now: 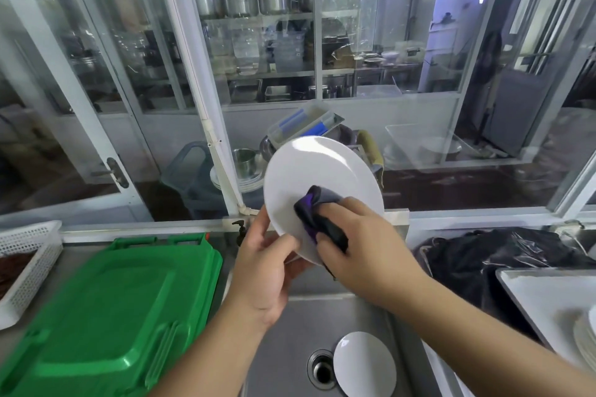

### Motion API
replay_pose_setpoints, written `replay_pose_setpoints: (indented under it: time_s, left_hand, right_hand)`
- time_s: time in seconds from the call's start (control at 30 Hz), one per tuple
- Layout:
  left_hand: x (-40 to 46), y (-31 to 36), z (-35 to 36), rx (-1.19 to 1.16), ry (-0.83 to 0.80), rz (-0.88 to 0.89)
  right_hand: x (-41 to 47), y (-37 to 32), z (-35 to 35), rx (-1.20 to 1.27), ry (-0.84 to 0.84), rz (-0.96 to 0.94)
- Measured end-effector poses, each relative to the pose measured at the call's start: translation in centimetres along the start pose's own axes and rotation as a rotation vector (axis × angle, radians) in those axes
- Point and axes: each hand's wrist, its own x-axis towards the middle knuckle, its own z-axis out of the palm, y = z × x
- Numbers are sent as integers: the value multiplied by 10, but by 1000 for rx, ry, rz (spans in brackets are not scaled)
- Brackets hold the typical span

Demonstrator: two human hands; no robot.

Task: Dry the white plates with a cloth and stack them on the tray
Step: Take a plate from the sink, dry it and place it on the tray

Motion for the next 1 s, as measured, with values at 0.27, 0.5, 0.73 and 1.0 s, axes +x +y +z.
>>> replay_pose_setpoints:
  time_s: [0.27, 0.5, 0.73, 1.0]
  left_hand:
    - [-15, -20, 13, 5, -64, -77]
    - [-15, -14, 12, -28, -51, -21]
    - [-10, -10, 13, 88, -32, 41]
    - [-1, -16, 9, 270, 6, 89]
  right_hand:
    - [54, 6, -13, -25, 120, -170]
    - [78, 34, -30, -138, 190, 63]
    - [55, 40, -22, 53, 232, 489]
    - [23, 19, 1, 387, 81, 793]
